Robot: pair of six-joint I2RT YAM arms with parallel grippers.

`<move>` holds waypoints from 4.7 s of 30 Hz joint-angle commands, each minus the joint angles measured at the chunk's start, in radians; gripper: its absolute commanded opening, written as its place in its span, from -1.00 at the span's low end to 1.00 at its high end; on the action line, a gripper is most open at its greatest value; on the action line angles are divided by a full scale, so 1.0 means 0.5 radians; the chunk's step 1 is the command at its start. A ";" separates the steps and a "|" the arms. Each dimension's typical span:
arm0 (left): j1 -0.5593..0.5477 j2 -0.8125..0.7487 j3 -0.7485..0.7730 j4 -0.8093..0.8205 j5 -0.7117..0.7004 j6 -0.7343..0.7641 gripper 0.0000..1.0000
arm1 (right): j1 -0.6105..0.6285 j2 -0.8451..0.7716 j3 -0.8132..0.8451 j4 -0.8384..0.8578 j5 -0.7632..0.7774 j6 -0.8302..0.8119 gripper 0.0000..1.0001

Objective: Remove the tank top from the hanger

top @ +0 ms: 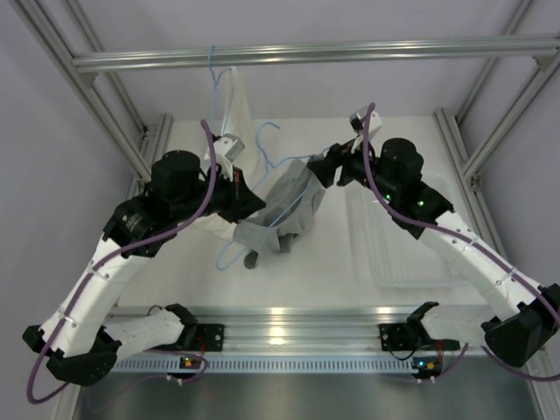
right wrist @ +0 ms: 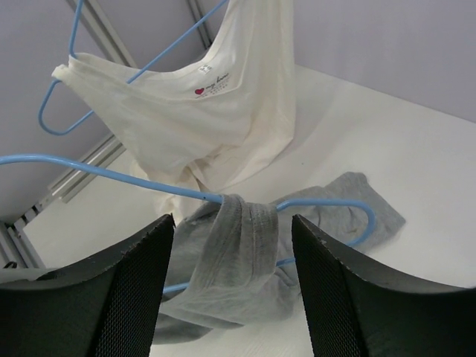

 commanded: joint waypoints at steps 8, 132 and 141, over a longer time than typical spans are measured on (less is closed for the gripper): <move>-0.007 -0.028 0.085 0.163 0.022 0.002 -1.00 | 0.041 0.084 0.009 0.071 -0.083 -0.042 0.03; 0.060 1.312 1.548 -0.129 -1.405 0.147 -1.00 | 0.219 -0.609 -0.476 -0.607 0.987 0.130 0.99; 0.180 1.570 1.628 -0.233 -1.374 0.048 -1.00 | 0.219 -0.578 -0.473 -0.600 0.935 0.121 0.99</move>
